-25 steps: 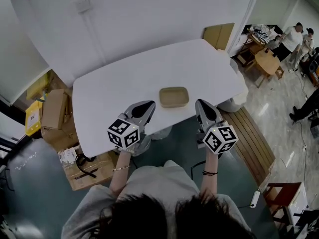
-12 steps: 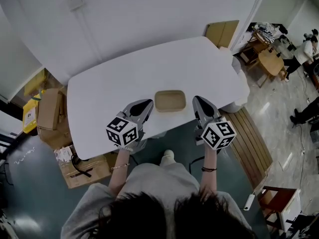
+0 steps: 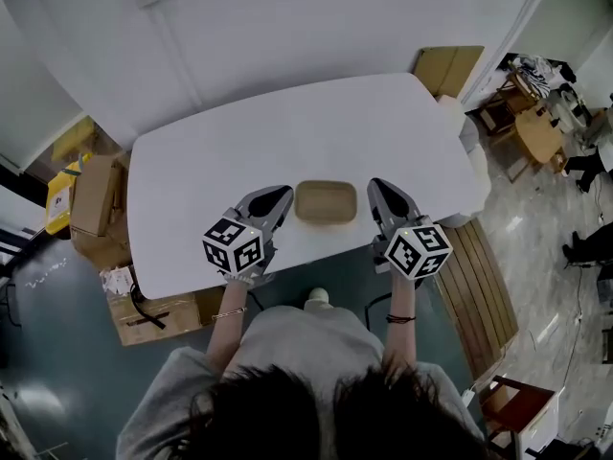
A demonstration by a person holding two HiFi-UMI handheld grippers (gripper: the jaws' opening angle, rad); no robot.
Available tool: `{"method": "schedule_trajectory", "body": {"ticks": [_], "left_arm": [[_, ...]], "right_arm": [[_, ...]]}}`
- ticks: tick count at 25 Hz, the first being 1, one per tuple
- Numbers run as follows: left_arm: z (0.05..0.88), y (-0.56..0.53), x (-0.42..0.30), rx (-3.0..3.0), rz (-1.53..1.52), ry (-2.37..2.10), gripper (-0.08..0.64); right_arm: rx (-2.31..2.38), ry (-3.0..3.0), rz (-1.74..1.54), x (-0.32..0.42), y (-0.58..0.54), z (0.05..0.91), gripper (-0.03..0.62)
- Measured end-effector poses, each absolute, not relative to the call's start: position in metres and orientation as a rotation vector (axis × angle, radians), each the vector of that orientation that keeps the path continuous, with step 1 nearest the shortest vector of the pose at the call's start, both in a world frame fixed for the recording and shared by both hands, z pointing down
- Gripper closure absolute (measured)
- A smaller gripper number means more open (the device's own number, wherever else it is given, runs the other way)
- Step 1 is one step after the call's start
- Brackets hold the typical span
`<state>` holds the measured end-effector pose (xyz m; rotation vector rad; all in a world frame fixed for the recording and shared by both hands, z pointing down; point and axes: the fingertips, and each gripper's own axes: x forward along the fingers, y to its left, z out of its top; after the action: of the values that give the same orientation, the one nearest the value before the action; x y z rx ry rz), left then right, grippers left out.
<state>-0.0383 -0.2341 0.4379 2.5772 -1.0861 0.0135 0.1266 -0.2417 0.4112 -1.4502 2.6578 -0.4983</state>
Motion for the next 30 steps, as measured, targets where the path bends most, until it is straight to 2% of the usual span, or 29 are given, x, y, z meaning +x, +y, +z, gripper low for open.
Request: {"method": "schedule_trajectory", "body": {"ticks": [30], "left_arm": [[0.544, -0.248, -0.035, 2.322, 0.175, -0.982, 0.565]], "right_arm": [[-1.622, 2.712, -1.054, 0.132, -0.275, 0.547, 0.578]]}}
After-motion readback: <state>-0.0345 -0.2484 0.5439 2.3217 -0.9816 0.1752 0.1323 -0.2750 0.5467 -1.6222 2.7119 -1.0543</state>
